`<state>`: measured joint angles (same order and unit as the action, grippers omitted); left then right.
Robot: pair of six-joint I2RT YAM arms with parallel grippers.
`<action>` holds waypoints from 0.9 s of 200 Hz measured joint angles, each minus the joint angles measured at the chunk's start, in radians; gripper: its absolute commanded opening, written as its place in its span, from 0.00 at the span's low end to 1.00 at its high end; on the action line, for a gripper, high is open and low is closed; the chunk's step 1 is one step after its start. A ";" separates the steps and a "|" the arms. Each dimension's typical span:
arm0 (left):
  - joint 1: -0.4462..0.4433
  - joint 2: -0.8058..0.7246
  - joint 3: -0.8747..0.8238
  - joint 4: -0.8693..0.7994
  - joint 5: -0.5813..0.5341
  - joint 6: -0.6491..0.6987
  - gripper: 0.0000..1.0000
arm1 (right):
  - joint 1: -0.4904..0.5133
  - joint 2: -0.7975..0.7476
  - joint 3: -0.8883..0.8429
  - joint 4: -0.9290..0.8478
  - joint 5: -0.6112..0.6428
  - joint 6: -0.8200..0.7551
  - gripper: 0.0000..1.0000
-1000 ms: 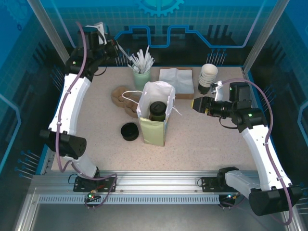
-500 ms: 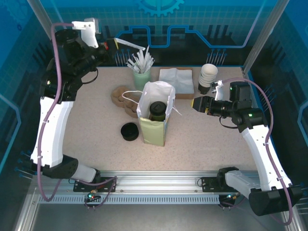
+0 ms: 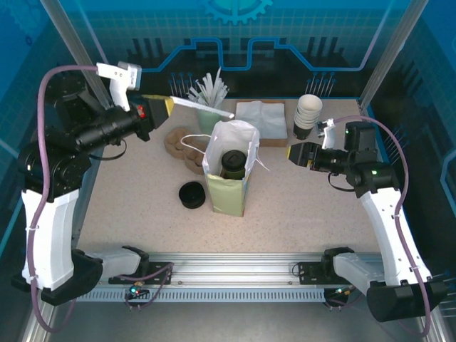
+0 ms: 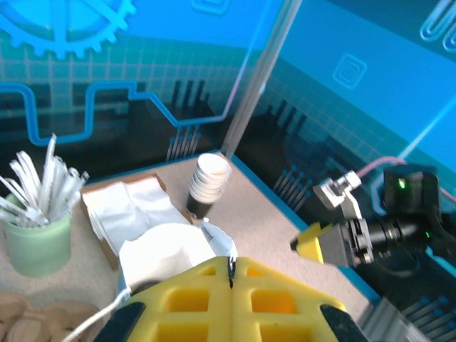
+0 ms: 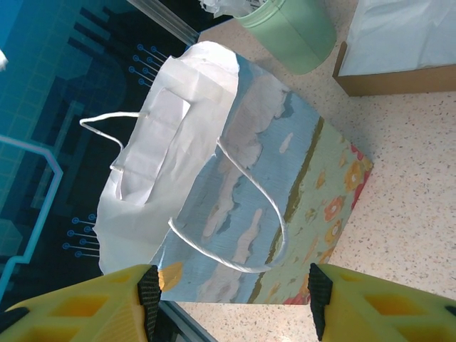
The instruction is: Pack the takeout coffee
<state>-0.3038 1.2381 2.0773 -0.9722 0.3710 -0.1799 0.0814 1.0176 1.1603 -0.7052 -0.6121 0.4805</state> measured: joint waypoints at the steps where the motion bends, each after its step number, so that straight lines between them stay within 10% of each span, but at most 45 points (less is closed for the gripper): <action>1: -0.001 -0.002 -0.002 -0.004 0.003 0.001 0.00 | 0.000 0.000 0.000 0.000 0.000 0.000 0.60; 180: -0.253 0.225 -0.031 -0.370 -0.126 0.234 0.00 | -0.026 -0.049 -0.035 -0.046 0.003 -0.011 0.61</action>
<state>-0.5564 1.4628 2.0464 -1.3426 0.2451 0.0540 0.0559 0.9684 1.1252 -0.7509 -0.6090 0.4690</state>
